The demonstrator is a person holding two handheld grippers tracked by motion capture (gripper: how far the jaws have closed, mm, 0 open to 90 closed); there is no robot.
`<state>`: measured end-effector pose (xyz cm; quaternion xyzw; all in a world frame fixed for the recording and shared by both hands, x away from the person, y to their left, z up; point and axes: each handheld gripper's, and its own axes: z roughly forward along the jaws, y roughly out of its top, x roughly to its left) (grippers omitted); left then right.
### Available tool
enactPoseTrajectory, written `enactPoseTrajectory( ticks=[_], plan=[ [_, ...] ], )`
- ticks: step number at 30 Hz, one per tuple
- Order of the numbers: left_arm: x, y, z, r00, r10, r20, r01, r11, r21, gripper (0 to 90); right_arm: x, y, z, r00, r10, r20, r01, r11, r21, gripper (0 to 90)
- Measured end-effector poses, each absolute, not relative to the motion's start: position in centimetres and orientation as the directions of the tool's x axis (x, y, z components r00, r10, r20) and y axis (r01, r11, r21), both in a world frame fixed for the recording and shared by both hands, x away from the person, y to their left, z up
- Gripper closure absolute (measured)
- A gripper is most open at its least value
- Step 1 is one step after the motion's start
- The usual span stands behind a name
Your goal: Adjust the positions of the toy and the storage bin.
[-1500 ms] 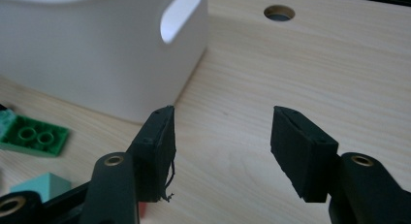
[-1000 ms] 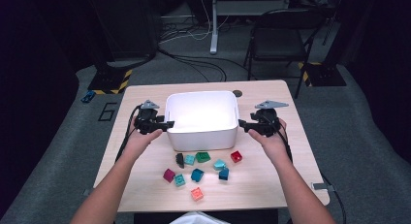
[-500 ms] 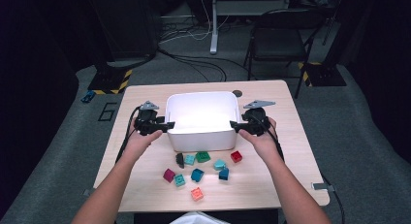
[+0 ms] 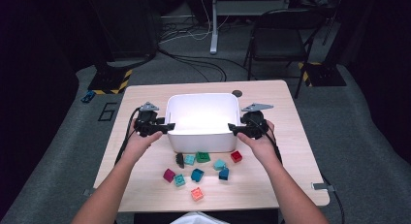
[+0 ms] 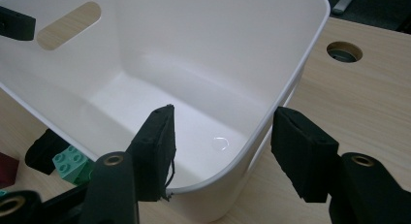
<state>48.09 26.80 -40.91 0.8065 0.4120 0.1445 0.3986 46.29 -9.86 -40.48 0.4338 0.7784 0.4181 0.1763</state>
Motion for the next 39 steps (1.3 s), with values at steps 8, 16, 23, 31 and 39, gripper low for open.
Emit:
enactPoseTrajectory(
  ticks=[8, 16, 23, 31, 39],
  plan=[
    [47.8, 26.8, -40.9, 0.612, 0.782, -0.117, 0.568, -0.331, 0.754, 46.4, 46.8, -9.8, -40.9, -0.569, 0.818, 0.087, 0.522, 0.277, 0.807, 40.1],
    [47.6, 27.2, -41.4, 0.586, 0.785, -0.199, 0.593, -0.249, 0.766, 44.4, 47.4, -9.8, -41.0, -0.574, 0.813, 0.098, 0.517, 0.268, 0.813, 39.7],
    [47.4, 27.1, -41.4, 0.591, 0.789, -0.168, 0.576, -0.267, 0.773, 42.2, 47.9, -9.8, -40.7, -0.579, 0.809, 0.102, 0.512, 0.264, 0.817, 40.6],
    [47.4, 27.6, -41.1, 0.593, 0.783, -0.188, 0.566, -0.240, 0.788, 40.7, 47.1, -10.9, -39.3, -0.577, 0.813, 0.076, 0.489, 0.270, 0.829, 40.8],
    [46.8, 29.2, -40.2, 0.586, 0.790, -0.181, 0.545, -0.219, 0.809, 39.9, 44.8, -12.5, -38.6, -0.567, 0.822, 0.052, 0.464, 0.267, 0.845, 41.2]
  ],
)
